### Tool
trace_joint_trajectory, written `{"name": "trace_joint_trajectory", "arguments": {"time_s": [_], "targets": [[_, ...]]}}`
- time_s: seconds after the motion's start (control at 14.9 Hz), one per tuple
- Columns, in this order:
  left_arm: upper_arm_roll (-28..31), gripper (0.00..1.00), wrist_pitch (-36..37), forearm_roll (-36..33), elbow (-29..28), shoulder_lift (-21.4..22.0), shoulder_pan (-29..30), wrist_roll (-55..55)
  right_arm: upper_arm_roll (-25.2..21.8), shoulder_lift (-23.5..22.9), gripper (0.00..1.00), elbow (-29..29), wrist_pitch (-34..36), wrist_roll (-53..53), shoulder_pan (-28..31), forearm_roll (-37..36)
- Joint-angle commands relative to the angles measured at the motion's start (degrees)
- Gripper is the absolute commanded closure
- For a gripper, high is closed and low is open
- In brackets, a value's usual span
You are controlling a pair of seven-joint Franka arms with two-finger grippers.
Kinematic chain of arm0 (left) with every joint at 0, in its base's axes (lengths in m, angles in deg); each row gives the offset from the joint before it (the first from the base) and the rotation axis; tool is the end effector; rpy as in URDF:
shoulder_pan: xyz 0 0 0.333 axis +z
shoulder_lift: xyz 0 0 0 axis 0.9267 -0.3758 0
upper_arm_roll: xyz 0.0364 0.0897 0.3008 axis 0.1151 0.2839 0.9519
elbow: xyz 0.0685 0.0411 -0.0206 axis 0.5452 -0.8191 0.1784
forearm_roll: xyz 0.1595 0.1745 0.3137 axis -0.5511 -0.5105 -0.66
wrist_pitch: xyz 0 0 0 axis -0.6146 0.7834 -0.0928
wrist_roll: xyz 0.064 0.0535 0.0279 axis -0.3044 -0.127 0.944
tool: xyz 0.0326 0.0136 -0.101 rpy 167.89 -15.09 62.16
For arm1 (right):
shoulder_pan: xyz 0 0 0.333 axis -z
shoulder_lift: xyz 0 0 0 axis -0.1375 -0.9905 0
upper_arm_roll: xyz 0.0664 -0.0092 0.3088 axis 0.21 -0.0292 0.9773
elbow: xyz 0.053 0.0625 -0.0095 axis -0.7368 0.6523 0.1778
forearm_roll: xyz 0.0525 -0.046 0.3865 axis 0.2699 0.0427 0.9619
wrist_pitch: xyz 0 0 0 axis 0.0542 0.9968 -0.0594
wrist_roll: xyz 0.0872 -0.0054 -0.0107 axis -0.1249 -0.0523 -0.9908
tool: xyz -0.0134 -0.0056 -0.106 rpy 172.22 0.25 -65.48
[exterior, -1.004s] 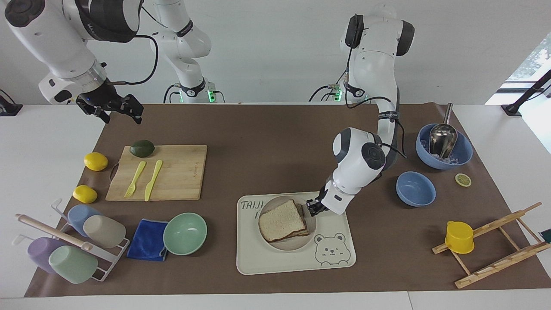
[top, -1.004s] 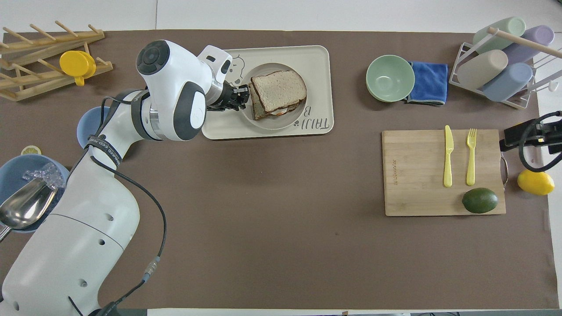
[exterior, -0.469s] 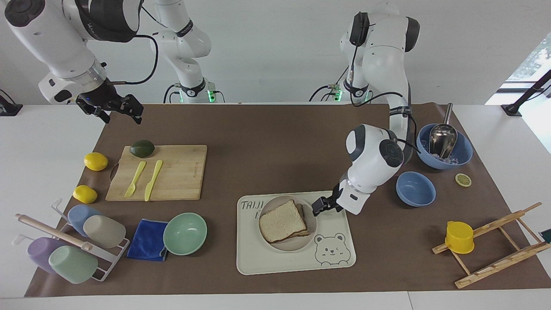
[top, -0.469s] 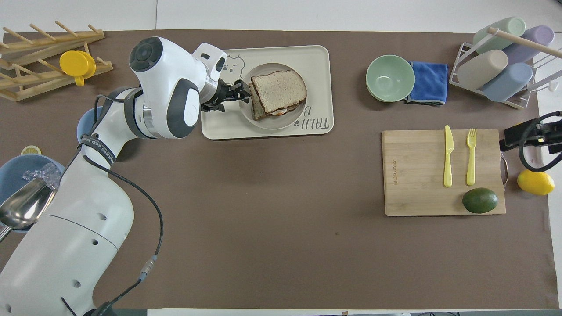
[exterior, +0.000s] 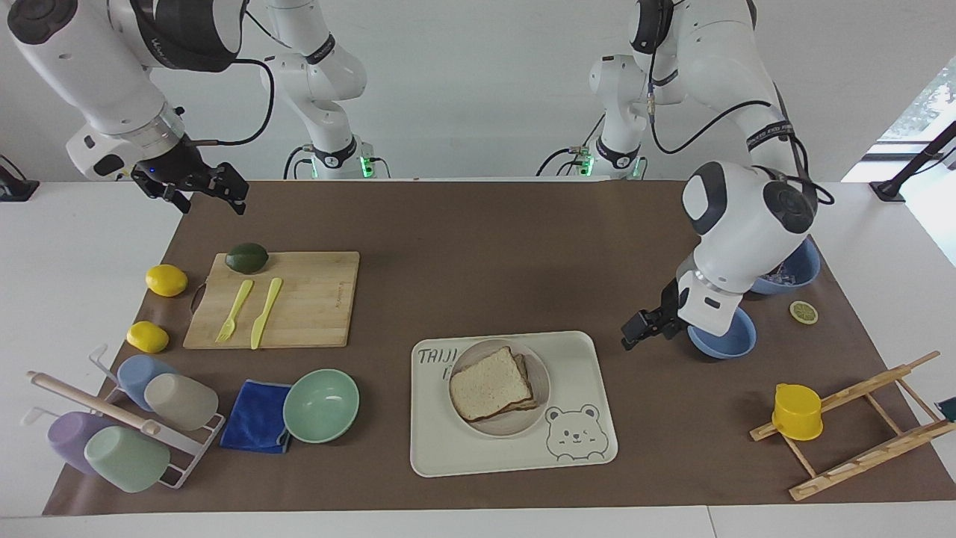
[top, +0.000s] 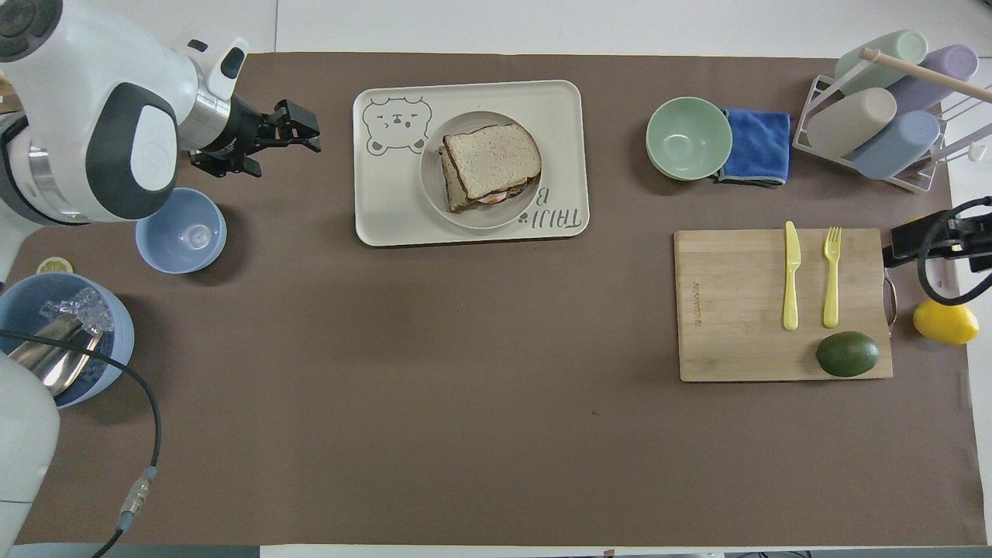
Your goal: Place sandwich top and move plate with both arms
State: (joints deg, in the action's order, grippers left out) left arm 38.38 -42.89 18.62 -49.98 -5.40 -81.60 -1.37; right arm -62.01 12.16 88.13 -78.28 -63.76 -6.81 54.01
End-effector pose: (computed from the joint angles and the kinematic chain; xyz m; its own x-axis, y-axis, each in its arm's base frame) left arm 0.6706 -0.1493 0.4614 0.9754 0.2203 -0.0103 0.2182 -0.9576 0.1883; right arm 0.5431 -0.0564 0.5901 0.9899 -0.0768 -0.1192 -0.0796 -0.9967 -0.0182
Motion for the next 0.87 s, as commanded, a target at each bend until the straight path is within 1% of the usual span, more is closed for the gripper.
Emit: {"name": "trace_joint_trajectory", "arguments": {"time_s": [0.0, 0.27, 0.33, 0.54, 0.6, 0.8], "targets": [[-0.1, 0.0, 5.4, -3.1, -2.8, 5.5, 1.6, -2.2, 0.5, 1.1, 0.0, 1.1, -0.1, 0.2, 0.5, -0.1], [-0.1, 0.0, 11.5, -3.3, -2.9, 10.7, 5.1, -4.1, 0.5, 1.1, 0.0, 1.1, -0.1, 0.2, 0.5, -0.1], [0.0, 0.0, 13.0, -3.4, -2.9, 12.0, 5.3, -4.0, 0.5, 1.1, 0.0, 1.1, -0.1, 0.2, 0.5, -0.1], [1.4, 0.0, 17.8, -6.7, -4.0, 16.4, 4.8, -4.2, 0.5, 1.1, 0.0, 1.1, -0.1, 0.2, 0.5, -0.1], [1.3, 0.0, 18.4, -7.1, -5.5, 18.7, 5.3, -4.8, 0.5, 1.1, 0.0, 1.1, -0.1, 0.2, 0.5, -0.1], [1.4, 0.0, 19.1, -7.2, -14.9, 28.3, 6.4, -8.9, 0.5, 1.1, 0.0, 1.2, -0.1, 0.2, 0.5, -0.1]]}}
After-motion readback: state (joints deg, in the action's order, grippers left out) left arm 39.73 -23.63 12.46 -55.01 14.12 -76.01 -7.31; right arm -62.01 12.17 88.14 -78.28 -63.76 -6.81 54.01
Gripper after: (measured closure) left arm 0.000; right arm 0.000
